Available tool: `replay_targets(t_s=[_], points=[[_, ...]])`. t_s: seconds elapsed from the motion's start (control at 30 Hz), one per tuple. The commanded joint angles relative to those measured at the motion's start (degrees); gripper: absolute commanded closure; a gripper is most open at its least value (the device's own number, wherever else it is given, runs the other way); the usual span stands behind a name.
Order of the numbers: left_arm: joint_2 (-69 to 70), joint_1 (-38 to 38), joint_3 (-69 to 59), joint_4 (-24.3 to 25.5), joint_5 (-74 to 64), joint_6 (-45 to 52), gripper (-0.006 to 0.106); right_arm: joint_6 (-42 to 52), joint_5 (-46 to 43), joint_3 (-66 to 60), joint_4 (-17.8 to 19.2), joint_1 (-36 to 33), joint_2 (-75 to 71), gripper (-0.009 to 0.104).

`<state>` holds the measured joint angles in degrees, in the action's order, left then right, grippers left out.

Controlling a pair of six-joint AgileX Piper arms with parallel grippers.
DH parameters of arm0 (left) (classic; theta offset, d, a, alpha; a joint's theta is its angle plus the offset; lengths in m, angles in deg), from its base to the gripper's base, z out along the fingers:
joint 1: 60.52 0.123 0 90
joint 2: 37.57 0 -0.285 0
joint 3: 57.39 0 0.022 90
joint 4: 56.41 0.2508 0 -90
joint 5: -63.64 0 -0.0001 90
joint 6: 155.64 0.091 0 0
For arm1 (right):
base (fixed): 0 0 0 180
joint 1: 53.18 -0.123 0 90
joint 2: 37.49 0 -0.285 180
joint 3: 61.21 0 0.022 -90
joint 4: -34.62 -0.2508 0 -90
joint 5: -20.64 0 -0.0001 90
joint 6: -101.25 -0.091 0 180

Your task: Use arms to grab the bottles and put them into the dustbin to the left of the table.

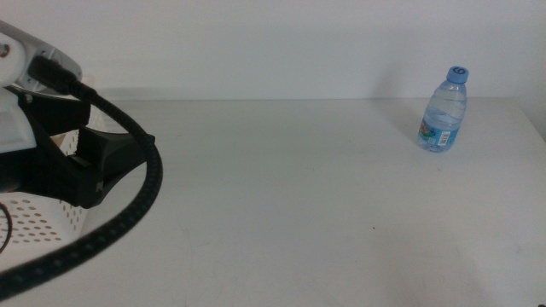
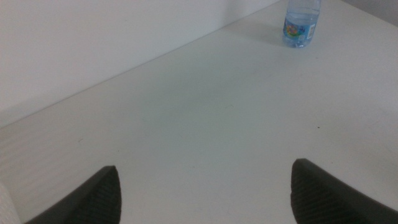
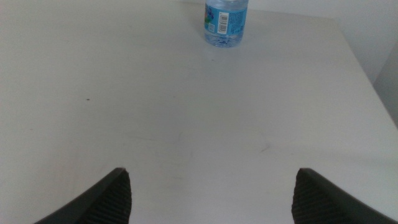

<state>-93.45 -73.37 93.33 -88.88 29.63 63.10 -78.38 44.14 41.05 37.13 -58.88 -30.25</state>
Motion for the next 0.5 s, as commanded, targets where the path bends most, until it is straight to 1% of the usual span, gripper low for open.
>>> replay_targets(t_s=[0.0,0.1,0.17,0.23,0.47], points=[[0.50,-0.28,1.60,-1.77,3.18,-0.21,0.010,0.37,-3.88,2.19,-1.05,0.26,-1.47,0.027],[0.46,-0.28,1.60,-1.77,3.24,-0.21,0.010,0.37,-3.67,5.38,-2.50,0.26,0.34,0.027],[0.46,-0.28,1.60,-1.77,3.24,-0.21,0.010,0.37,-3.53,8.78,-2.85,0.26,2.69,0.027],[0.46,-0.28,1.60,-1.77,3.24,-0.21,0.010,0.37,-3.53,12.03,-2.50,0.26,6.12,0.027],[0.46,-0.28,1.60,-1.77,3.24,-0.21,0.010,0.37,-3.53,23.91,0.75,0.26,21.01,0.027]])
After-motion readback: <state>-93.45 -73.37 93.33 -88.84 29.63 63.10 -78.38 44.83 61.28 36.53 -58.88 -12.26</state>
